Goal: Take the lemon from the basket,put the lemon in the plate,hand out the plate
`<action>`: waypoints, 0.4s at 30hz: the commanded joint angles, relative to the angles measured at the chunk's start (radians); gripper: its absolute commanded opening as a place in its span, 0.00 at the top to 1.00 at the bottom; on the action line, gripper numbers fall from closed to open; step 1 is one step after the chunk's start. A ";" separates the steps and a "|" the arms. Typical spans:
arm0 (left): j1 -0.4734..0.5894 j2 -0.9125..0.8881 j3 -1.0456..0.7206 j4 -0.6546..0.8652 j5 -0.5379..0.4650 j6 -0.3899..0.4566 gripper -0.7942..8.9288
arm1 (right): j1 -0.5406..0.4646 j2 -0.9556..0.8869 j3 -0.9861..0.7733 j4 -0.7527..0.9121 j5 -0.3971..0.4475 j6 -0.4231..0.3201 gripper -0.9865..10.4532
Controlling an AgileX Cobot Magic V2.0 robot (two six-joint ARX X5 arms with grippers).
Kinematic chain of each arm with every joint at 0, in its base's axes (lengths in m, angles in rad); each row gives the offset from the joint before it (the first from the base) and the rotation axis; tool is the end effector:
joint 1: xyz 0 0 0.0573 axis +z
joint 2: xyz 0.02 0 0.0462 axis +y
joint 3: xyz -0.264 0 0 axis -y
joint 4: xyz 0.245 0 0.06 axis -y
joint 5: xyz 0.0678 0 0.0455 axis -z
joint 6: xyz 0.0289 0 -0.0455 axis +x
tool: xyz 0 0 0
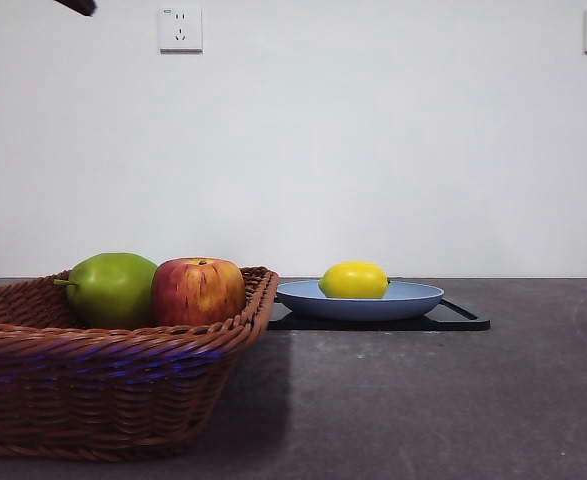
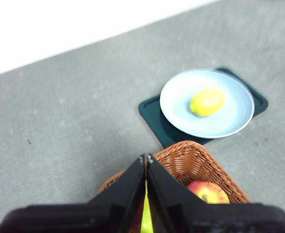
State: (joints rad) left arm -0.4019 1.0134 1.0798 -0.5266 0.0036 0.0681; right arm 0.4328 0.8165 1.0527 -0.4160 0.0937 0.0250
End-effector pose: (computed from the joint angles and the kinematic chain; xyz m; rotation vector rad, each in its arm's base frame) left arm 0.1909 -0.0813 0.3607 0.1577 0.4407 -0.4138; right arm 0.1449 0.0640 0.3943 -0.0223 0.1786 0.3360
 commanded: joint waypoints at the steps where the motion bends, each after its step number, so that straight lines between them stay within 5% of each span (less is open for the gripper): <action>1: 0.004 -0.083 -0.109 0.052 0.010 -0.007 0.91 | 0.014 -0.077 -0.135 0.098 0.023 -0.008 0.91; 12: 0.005 -0.352 -0.483 0.243 0.051 -0.095 0.91 | 0.073 -0.326 -0.438 0.226 0.122 0.059 0.91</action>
State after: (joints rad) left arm -0.3946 0.6590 0.5896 -0.3099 0.0490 -0.0101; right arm 0.4980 0.4854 0.6064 -0.2119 0.2119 0.0517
